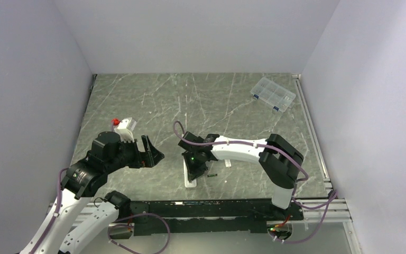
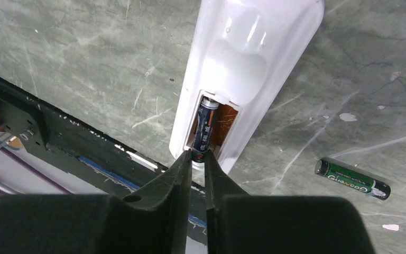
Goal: Load the batteries into the remote control
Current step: Load the battery into the remote control.
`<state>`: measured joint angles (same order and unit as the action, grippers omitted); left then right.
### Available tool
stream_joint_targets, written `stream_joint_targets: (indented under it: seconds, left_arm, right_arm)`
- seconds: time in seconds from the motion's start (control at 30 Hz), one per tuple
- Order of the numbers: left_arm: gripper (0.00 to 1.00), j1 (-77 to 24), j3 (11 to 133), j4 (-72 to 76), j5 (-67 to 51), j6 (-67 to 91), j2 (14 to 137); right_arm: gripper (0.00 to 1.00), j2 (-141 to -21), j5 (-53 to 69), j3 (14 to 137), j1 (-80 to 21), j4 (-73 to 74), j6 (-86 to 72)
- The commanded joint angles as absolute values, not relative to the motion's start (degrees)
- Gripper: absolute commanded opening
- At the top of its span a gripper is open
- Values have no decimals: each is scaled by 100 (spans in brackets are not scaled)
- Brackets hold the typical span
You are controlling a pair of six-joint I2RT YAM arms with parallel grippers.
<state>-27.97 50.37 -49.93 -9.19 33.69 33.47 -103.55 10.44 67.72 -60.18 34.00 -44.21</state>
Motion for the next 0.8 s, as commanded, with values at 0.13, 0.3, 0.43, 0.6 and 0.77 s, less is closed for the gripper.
stream_joint_targets:
  seconds: [0.13,0.3,0.43,0.6,0.77]
  left_arm:
    - [98,-2799,5044,-4698,-966,3324,3326]
    - [98,-2801,5036,-4690,-956,3325,3315]
    - [98,-2803,5036,-4698,-961,3325,3314]
    - [98,-2798,5036,-4698,-968,3326,3314]
    - [98,-2799,5036,-4687,-975,3331,3310]
  right_arm:
    - [21,-10360,984,6993,-6003,3434,-4499]
    - [24,-10349,1018,6971,-6003,3381,-4517]
    - [25,-10327,1052,6953,-6003,3325,-4543]
    - [25,-10329,1071,6964,-6003,3288,-4567]
    - [25,-10330,1090,6996,-6003,3263,-4570]
